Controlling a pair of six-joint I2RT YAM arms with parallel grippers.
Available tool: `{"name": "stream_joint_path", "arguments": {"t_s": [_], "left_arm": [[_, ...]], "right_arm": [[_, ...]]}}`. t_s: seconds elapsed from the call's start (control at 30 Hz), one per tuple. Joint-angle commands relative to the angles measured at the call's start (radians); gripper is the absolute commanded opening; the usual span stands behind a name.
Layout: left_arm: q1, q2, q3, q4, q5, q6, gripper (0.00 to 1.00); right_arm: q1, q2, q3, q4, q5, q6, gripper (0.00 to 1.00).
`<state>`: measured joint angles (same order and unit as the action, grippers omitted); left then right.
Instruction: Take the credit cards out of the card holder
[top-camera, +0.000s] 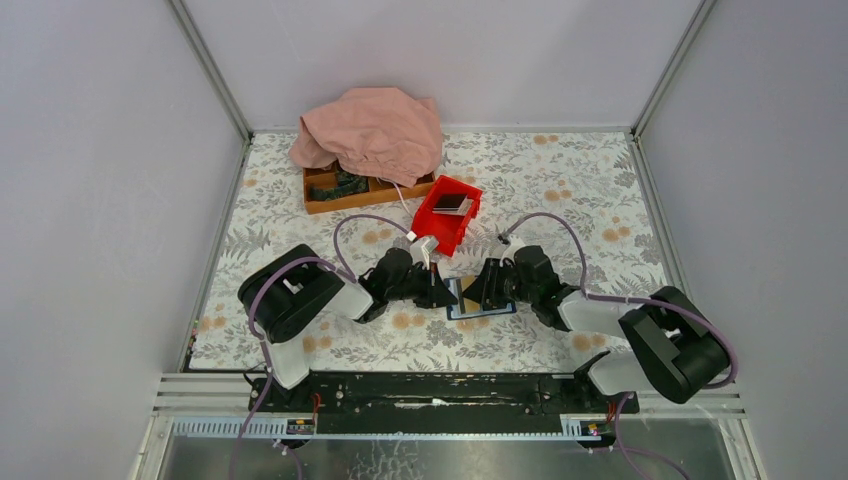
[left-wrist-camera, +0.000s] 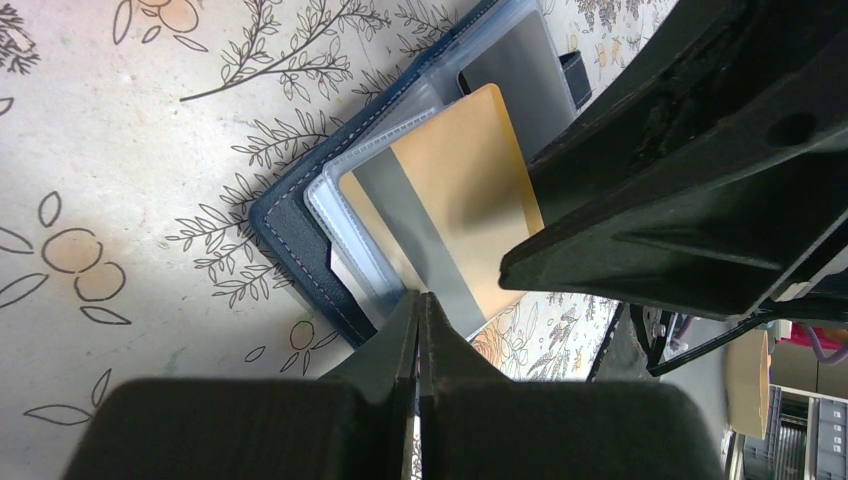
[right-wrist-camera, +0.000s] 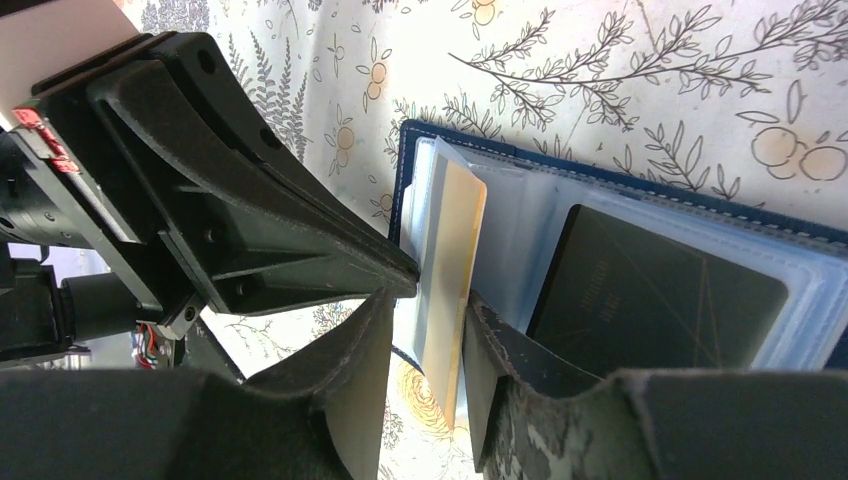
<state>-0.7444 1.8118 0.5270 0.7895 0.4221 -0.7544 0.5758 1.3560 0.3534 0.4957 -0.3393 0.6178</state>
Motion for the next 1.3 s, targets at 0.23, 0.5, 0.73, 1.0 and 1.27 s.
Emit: {"name": "stream_joint_path", "arguments": {"t_s": [0.23,0.5,0.73,1.0,1.27], "left_arm": [[0.002,0.045,-0.006,-0.053,-0.034,0.013,0.00],[0.004,0.054,-0.014,-0.043,-0.036,0.008,0.00],[0.004,0.046,-0.015,-0.048,-0.041,0.007,0.00],[0.007,0.043,-0.011,-0.058,-0.046,0.010,0.00],[0.008,0.047,-0.009,-0.059,-0.041,0.010,0.00]], "right_arm": [[0.007,0.040,-0.009,0.119,-0.083,0.038,0.38],[-0.011,-0.075,0.031,-0.103,-0.015,-0.052,0.41],[-0.044,-0.088,0.029,-0.117,-0.042,-0.057,0.41],[-0.079,-0.136,0.021,-0.174,-0.024,-0.080,0.34],[-0.089,-0.139,0.023,-0.180,-0.030,-0.082,0.16]]}}
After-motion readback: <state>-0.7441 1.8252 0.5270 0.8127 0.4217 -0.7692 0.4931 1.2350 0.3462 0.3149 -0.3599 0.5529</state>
